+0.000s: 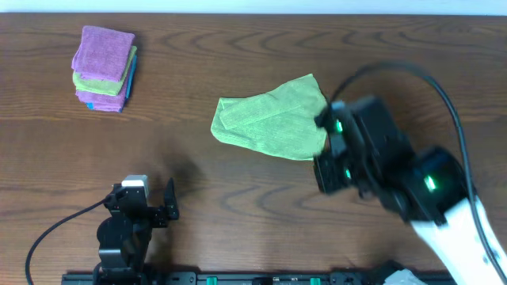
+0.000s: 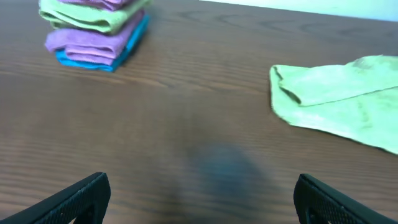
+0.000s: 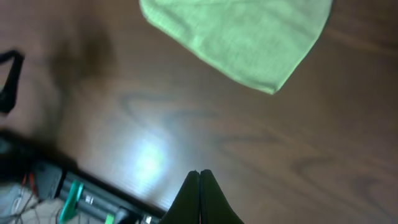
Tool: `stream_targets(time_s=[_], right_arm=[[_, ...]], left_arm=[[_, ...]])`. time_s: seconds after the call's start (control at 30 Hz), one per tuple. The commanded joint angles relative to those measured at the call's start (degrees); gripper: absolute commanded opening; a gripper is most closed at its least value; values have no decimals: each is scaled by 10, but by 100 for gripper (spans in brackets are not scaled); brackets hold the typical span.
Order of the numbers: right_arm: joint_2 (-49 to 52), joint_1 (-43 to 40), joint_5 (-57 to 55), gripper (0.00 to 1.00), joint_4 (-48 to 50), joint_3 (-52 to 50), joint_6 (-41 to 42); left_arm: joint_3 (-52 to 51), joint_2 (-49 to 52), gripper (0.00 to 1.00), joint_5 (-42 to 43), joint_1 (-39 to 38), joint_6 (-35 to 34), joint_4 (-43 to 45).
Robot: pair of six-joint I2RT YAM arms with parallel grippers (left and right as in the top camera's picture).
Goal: Fold the cloth
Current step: 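Release the cloth and retract the right gripper, then grasp the cloth's left corner with the left gripper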
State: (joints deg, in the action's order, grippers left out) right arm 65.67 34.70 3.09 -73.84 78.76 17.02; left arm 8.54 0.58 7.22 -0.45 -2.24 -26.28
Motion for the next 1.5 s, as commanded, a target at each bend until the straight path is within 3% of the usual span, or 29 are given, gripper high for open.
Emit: stream_targets(time_s=[0.0,0.13,0.2,0.37,0.5,0.57,0.67,0.8,0.97,1.27,1.47], right_arm=[[-70,39,2,1,-2,-59,45],[-159,76,16,2,-2,-133,84],[-197,84,31,2,-1,-151,93],[-254,85,49,1,-1,-157,93],[-271,85,49,1,-2,-157,93],[-271,85,49,2,-2,-157,93],[-271,85,49,2,-1,-157,93],[-271,85,48,2,2,-157,92],[-271,85,46,2,33,-157,91],[-270,85,33,2,47,-157,91],[-270,85,27,1,49,-157,86]], left_arm=[[-9,-3,95,81,1,-61,3],[-9,-3,95,255,1,-164,2],[-9,-3,95,297,1,-193,2],[-9,-3,95,372,1,-356,5],[-9,-3,95,370,1,-497,6],[-9,-3,95,372,1,-537,12],[-9,-3,95,373,0,-534,21],[-9,2,97,369,0,-516,104],[-9,76,98,352,0,-503,157],[0,392,96,361,0,-455,414],[84,600,96,387,0,-370,450]])
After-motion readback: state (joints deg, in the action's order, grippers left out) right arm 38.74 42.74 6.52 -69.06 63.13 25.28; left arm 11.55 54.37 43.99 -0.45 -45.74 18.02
